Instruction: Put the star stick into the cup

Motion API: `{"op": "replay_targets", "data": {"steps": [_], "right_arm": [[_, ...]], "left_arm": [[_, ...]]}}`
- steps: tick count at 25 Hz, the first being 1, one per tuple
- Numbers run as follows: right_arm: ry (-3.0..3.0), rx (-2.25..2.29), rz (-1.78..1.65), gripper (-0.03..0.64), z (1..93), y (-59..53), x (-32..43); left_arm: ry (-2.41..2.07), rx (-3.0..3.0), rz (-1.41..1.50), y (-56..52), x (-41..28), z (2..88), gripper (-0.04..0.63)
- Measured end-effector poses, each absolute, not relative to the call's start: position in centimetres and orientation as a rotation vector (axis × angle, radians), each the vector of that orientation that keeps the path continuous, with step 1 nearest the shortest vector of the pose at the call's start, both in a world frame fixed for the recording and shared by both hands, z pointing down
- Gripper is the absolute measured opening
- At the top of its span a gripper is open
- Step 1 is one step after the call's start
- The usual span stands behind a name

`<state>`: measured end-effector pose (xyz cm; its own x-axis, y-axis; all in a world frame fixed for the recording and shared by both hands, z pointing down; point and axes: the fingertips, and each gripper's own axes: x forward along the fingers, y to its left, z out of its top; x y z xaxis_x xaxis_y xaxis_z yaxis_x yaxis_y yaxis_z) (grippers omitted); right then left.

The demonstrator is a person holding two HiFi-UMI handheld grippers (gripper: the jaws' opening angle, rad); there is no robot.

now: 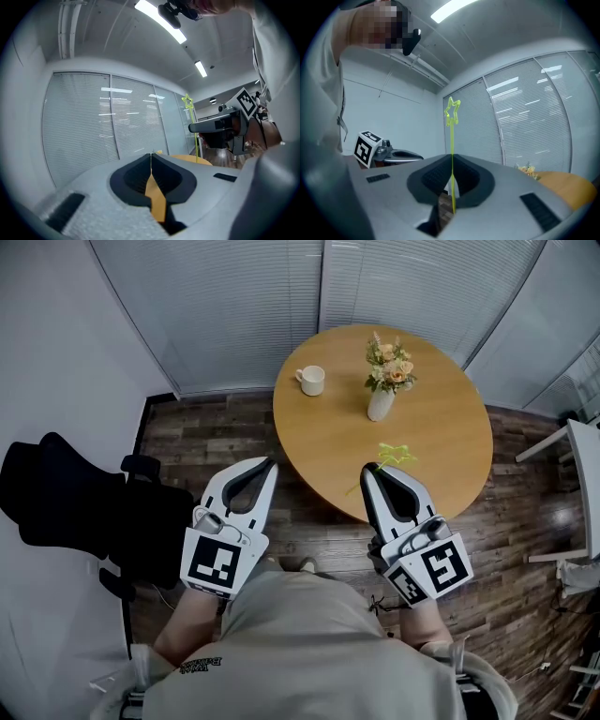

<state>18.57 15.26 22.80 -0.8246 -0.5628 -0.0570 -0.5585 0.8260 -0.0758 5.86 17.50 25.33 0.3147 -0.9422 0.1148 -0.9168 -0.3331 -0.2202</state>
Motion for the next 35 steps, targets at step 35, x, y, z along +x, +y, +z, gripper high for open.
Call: {"op": "replay_targets", "data": {"steps": [35], "right_arm": [[2.971,-0.860,-0.161,0.032,26.9,6.9,13.0]], "left_arm": [[1.735,-2.504,-0.321,8.9,1.3,28.5,0.023]]}}
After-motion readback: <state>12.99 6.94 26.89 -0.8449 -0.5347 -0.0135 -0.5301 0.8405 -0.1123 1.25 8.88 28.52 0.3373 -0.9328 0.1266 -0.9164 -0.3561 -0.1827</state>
